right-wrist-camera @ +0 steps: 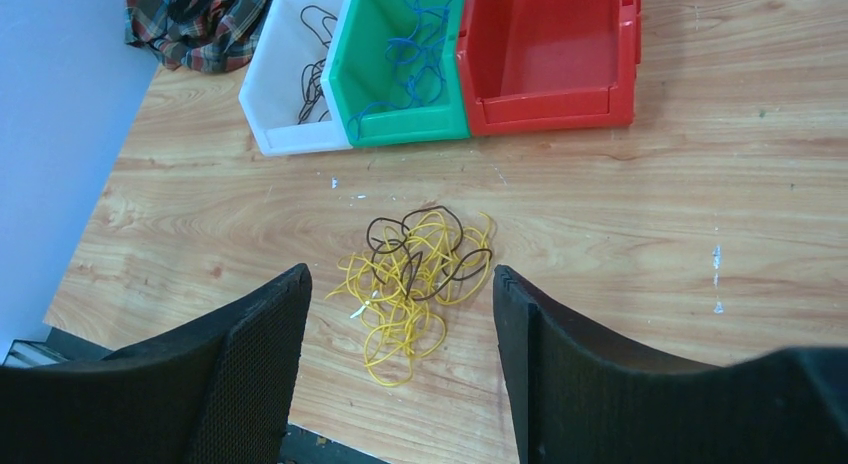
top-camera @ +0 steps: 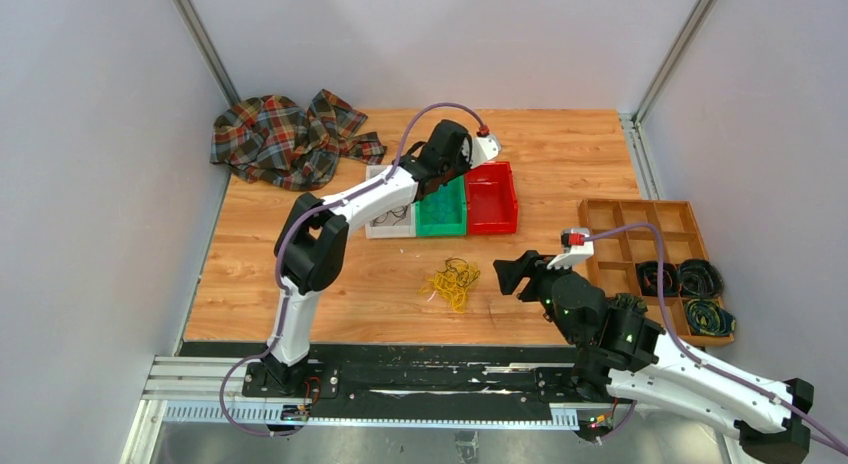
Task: Untangle the cables
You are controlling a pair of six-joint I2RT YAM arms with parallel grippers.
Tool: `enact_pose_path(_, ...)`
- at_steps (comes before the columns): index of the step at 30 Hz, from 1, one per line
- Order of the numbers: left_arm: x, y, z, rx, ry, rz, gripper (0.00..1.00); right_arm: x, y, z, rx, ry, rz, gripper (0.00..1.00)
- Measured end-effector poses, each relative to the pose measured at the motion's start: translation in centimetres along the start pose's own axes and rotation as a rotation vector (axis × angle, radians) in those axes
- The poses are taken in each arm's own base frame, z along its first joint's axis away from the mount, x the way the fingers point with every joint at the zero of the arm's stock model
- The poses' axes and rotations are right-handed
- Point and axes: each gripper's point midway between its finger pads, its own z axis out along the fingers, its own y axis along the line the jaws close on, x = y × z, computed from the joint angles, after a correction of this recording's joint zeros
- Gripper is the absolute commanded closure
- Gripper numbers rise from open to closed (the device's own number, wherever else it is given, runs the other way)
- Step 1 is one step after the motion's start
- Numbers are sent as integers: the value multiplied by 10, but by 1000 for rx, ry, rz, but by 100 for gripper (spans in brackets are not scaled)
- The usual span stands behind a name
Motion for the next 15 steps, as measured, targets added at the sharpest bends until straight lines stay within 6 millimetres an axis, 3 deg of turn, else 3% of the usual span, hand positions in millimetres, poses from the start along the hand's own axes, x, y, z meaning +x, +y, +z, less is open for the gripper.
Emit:
enact_pose_path(6, 38, -22, 4, 21, 84, -10, 89, 1, -5, 1, 24, 1, -5, 35)
enact_pose_path(8, 53, -29, 3, 39, 129, -11, 74, 4, -8, 3, 42, 8, -15, 35)
enact_pose_path(9, 59, -31, 2, 47, 146, -12, 59, 5, -10, 4, 52, 13, -22, 35)
enact_pose_path(10, 61, -32, 1, 52, 157, -12, 50, 7, -12, 6, 61, 19, -29, 35)
enact_pose_path(15, 57, -25, -17, 68, 162, -34, 27, 18, -14, 11, 90, 53, -59, 35)
